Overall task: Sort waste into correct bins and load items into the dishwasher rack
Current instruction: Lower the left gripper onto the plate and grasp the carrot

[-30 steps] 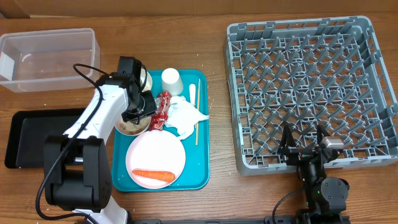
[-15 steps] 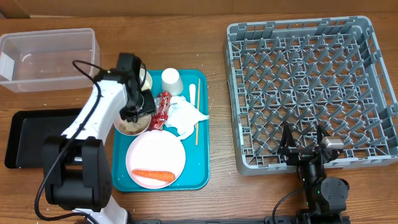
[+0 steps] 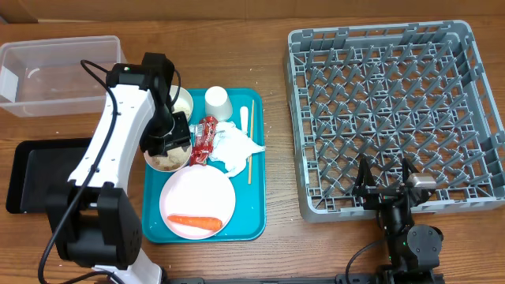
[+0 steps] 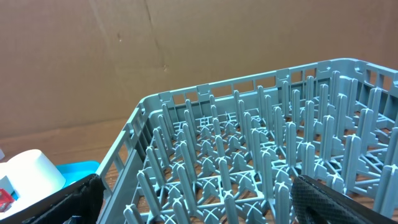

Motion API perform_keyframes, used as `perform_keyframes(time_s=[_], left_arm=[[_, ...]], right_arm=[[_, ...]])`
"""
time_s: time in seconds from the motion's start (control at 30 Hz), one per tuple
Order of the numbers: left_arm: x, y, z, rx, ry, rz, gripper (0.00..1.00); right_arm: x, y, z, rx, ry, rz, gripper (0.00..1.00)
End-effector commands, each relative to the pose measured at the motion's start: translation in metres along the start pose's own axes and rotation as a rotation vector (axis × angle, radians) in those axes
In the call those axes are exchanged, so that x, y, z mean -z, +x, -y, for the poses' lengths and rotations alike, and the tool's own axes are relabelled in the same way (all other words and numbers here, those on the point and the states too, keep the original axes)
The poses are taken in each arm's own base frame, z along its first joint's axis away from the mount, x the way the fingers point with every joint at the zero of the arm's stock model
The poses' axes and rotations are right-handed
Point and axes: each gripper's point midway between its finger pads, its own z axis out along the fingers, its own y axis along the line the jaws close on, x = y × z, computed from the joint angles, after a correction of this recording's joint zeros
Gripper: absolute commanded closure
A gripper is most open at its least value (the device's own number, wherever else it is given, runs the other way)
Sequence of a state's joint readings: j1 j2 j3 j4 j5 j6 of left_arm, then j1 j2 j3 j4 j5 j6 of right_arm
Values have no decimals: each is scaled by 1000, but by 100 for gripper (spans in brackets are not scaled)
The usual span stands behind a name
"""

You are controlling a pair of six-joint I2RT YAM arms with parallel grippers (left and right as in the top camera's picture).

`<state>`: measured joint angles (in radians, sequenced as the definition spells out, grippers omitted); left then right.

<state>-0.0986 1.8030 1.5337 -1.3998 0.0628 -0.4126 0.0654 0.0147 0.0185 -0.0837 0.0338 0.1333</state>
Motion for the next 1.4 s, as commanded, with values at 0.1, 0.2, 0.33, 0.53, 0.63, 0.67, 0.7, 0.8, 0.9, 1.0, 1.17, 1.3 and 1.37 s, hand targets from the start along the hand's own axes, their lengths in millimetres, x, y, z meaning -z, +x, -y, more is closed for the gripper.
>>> perform_keyframes(time_s=[0.1, 0.2, 0.33, 0.53, 0.63, 0.67, 0.7, 0.8, 0.9, 1.0, 1.17, 1.3, 1.37], left_arm=[[55, 21, -13, -6, 8, 146, 50], [70, 43, -22, -8, 24, 188, 48], [67, 75, -30, -11, 59, 187, 45], [33, 120, -28, -26, 181, 141, 0], [17, 136, -7, -44, 334, 90, 0], [14, 141, 3, -53, 398, 64, 0], [11, 146, 14, -57, 469, 30, 0], [-2, 151, 24, -6, 536, -33, 7], [-26, 155, 9, 197, 442, -101, 12], [-48, 156, -8, 373, 338, -118, 12], [-74, 158, -41, 612, 155, -85, 11], [-85, 151, -53, 784, 102, -32, 7], [-89, 145, -50, 810, 127, -16, 8]], right_arm=[[0, 1, 2, 4, 8, 6, 0], [0, 1, 2, 4, 8, 6, 0], [0, 1, 2, 4, 8, 6, 0], [0, 1, 2, 4, 8, 6, 0], [0, 1, 2, 4, 8, 6, 0], [0, 1, 2, 4, 8, 6, 0], [0, 1, 2, 4, 8, 6, 0], [0, 1, 2, 4, 8, 6, 0], [0, 1, 2, 4, 8, 6, 0], [0, 1, 2, 4, 8, 6, 0], [0, 1, 2, 4, 8, 6, 0], [0, 1, 2, 4, 8, 6, 0], [0, 1, 2, 4, 8, 6, 0]])
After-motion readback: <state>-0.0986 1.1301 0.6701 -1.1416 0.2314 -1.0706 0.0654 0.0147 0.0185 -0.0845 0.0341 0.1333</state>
